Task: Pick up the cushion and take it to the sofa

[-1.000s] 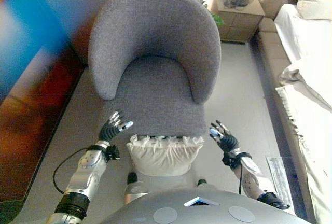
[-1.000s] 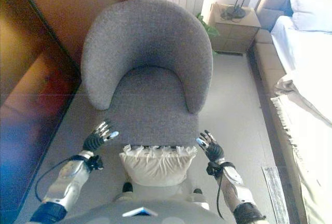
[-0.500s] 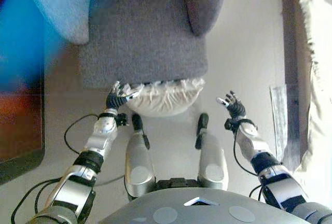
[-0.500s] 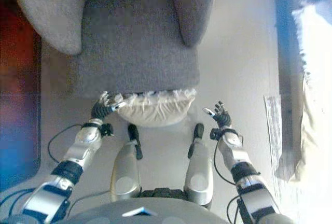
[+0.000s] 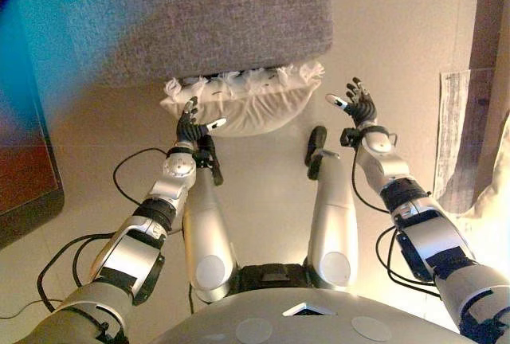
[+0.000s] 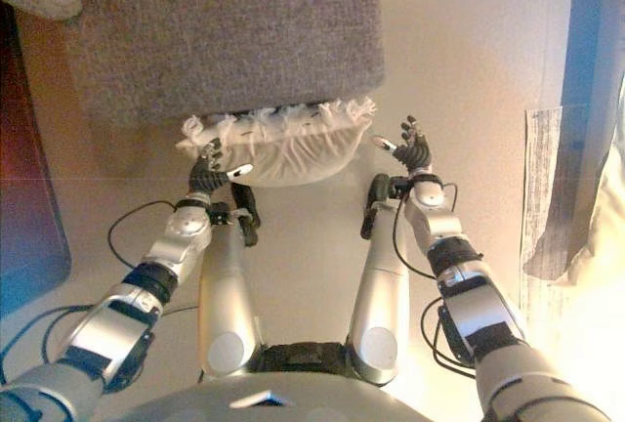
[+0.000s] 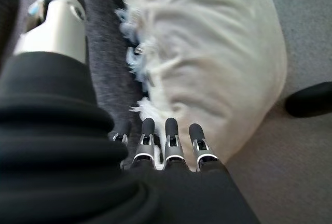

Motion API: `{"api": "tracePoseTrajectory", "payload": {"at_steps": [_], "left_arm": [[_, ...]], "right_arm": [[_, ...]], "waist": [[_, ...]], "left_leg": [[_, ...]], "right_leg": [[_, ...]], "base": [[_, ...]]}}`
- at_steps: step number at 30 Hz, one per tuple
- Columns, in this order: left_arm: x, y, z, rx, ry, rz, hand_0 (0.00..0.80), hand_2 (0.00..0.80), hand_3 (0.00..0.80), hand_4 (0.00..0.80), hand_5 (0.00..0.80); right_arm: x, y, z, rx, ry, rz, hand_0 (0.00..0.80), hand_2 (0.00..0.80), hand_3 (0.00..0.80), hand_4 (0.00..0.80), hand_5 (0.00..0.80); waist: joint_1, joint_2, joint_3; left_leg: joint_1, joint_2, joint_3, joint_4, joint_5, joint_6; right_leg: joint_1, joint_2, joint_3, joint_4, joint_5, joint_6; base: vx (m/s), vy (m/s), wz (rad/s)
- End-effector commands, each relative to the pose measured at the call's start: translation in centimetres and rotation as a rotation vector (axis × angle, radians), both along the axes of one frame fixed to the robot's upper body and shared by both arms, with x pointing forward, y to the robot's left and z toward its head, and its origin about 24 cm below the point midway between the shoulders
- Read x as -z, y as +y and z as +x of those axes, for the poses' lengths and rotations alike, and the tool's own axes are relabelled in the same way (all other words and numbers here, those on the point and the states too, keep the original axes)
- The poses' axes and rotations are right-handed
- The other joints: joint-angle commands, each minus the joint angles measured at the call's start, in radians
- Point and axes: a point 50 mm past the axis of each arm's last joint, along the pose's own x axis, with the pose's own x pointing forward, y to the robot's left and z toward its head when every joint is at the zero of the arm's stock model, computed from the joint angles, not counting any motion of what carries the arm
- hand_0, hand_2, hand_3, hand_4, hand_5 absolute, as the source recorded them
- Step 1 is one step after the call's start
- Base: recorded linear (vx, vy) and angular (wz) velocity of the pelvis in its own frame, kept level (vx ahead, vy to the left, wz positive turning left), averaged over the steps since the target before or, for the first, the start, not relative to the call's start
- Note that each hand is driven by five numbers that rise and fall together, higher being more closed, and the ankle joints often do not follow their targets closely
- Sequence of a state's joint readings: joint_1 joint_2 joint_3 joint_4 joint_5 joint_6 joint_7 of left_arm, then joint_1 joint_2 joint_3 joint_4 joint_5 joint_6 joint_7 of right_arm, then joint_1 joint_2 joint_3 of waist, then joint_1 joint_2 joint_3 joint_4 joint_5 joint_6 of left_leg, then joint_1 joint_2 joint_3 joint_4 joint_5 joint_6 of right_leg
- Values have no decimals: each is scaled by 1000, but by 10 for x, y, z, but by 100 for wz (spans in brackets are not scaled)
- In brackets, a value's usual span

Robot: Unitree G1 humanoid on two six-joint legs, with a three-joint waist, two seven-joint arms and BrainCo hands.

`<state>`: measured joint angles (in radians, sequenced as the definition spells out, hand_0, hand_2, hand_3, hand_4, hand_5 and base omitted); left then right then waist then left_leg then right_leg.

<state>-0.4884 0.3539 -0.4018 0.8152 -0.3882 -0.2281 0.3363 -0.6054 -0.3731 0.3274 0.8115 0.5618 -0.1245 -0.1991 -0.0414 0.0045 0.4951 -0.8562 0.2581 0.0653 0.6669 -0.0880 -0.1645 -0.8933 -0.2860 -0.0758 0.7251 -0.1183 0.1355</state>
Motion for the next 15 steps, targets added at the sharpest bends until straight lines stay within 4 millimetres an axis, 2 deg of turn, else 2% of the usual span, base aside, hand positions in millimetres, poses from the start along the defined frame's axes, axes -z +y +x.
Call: {"api": "tracePoseTrajectory", "payload": {"at_steps": [1,5,9,12,15], "left_arm": [[-14,4,5,-113,-102,-62,0,0,0,0,0],[-30,3,5,-124,-201,-22,0,0,0,0,0],[-34,5,-2,-155,-249,0,0,0,0,0,0],[-26,9,-7,-179,-211,4,0,0,0,0,0],[-2,10,-13,-140,-45,-37,0,0,0,0,0]], "right_arm": [[-6,-3,-2,3,-36,-3,0,0,0,0,0],[-15,-8,0,27,-57,20,0,0,0,0,0],[-21,-16,1,55,-76,64,0,0,0,0,0],[-26,-22,3,64,-89,100,0,0,0,0,0],[-31,-27,6,52,-92,105,0,0,0,0,0]], "waist": [[-18,22,-13],[-15,35,-2],[-4,47,12],[4,54,17],[8,56,21]], "left_leg": [[-71,1,41,139,-118,34],[-126,8,49,182,-128,39],[-151,6,52,195,-131,40],[-171,7,55,208,-132,40],[-193,10,56,238,-138,46]], "right_leg": [[-40,-36,-1,69,-1,9],[-97,-58,-11,115,-6,7],[-128,-75,-20,135,-5,8],[-148,-86,-26,158,-12,7],[-173,-96,-31,196,-18,5]], "base": [[-41,-93,18],[-30,-88,26],[-13,-86,21],[-1,-89,22],[6,-79,23]]}}
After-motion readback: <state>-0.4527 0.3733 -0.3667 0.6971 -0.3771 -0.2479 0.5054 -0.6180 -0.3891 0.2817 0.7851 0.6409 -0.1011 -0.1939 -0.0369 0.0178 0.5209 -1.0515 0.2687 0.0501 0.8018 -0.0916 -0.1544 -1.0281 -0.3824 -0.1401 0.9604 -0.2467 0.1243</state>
